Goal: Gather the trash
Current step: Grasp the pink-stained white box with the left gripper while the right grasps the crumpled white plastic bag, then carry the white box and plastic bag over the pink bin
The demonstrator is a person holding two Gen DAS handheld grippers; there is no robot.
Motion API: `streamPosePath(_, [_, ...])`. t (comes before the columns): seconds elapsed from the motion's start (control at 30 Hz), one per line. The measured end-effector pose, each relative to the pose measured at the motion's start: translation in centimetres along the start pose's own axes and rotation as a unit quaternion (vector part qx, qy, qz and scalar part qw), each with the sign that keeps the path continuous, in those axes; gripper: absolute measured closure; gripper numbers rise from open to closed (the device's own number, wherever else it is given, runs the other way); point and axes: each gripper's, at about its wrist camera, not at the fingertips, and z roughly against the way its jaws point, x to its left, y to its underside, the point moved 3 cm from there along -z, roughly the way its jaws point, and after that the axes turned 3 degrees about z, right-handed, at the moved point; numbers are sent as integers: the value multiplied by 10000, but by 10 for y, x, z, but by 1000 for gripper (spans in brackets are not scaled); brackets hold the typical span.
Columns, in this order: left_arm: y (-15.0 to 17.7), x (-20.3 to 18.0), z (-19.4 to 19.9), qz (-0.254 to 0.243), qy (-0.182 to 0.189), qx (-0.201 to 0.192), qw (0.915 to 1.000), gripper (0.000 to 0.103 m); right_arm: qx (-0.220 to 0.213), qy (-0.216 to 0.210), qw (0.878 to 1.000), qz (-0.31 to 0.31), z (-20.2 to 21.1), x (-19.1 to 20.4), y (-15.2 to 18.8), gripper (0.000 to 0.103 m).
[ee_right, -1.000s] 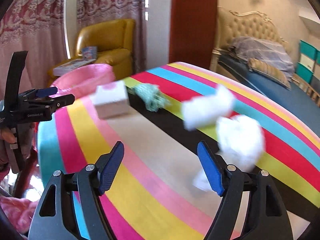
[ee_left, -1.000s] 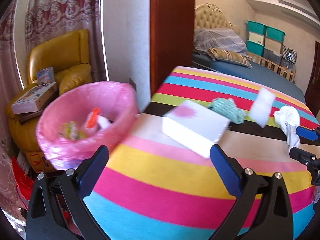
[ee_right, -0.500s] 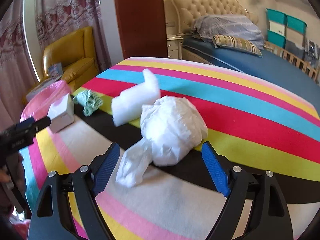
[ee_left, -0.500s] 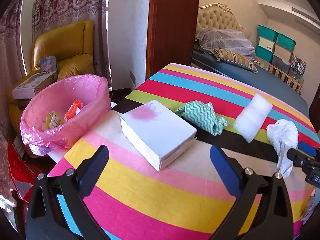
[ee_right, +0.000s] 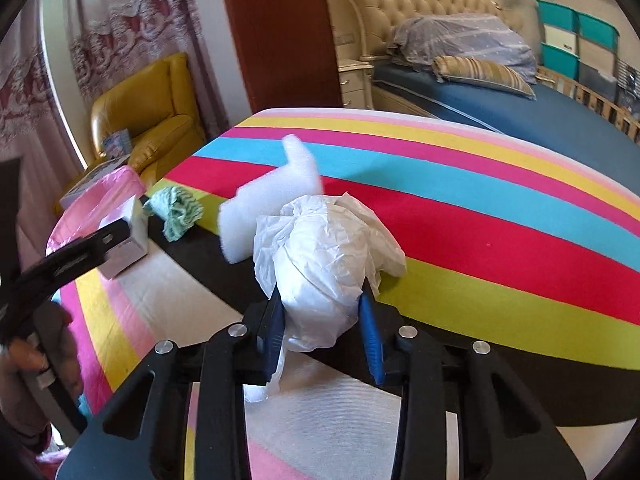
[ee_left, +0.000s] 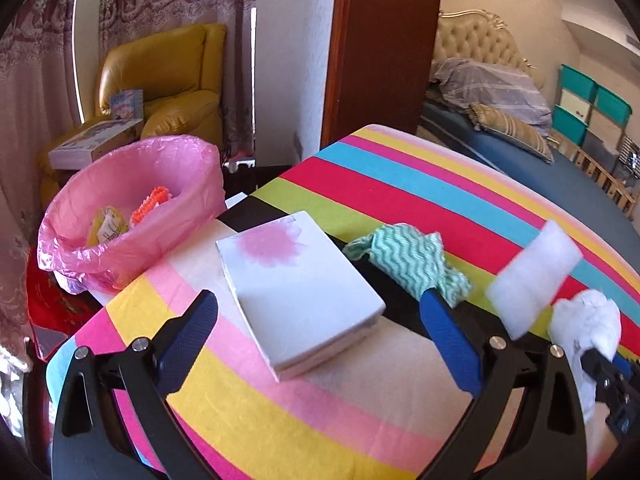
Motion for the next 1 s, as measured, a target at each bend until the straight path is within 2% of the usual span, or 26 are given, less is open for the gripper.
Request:
streamPosePath(0.2, [-9, 6, -21, 140, -415, 316, 9985, 6, -4, -119, 9999, -117, 0, -4, 1, 69])
streamPosePath(0.23, [-9, 6, -24, 119, -454, 367, 9982, 8, -1, -119, 9999, -125, 0, -5, 1, 69])
streamPosePath(0.27, [-9, 7, -27, 85, -459, 452, 9979, 18, -2, -124, 9998, -134, 1, -6, 1, 69])
streamPosePath(0.3, [-7, 7, -28, 60, -421, 518, 9978, 23, -6, -125, 9998, -141, 1, -6, 1, 69])
streamPosePath(0.7, [30, 34, 16, -530, 461, 404, 9967, 23, 95, 56, 9999, 48, -3, 2, -1, 69])
streamPosePath(0.83, [41, 41, 31, -836, 530, 223, 9948, 23, 90, 139, 9997, 206, -2, 8, 0, 69])
streamPosePath(1.0, [48, 54, 45, -1058, 500, 3, 9931, 23, 50, 30, 9993, 372, 2, 21, 4, 69])
